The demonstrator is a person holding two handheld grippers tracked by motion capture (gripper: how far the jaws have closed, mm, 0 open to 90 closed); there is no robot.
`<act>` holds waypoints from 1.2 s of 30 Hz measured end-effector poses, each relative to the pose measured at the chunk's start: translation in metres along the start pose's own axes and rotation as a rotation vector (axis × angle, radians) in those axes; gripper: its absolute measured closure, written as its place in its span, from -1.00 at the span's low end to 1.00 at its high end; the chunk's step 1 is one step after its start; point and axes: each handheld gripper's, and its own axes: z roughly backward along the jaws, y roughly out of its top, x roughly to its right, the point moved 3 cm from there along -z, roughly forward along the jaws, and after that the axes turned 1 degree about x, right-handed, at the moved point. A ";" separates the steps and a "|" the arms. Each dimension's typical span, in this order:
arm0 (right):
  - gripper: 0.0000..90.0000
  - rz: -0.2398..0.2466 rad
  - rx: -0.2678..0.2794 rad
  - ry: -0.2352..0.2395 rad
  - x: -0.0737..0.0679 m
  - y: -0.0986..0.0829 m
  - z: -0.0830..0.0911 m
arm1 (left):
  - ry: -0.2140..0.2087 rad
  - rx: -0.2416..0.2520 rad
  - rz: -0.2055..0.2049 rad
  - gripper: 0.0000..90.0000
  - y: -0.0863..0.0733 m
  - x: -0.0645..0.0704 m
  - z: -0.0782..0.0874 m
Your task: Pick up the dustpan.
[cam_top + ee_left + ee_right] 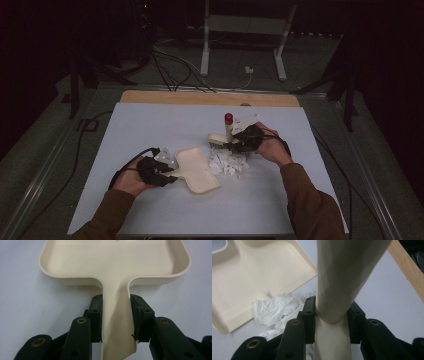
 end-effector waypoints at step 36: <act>0.49 0.000 0.021 0.038 -0.007 -0.004 0.006 | -0.023 -0.022 -0.021 0.47 0.011 -0.001 -0.010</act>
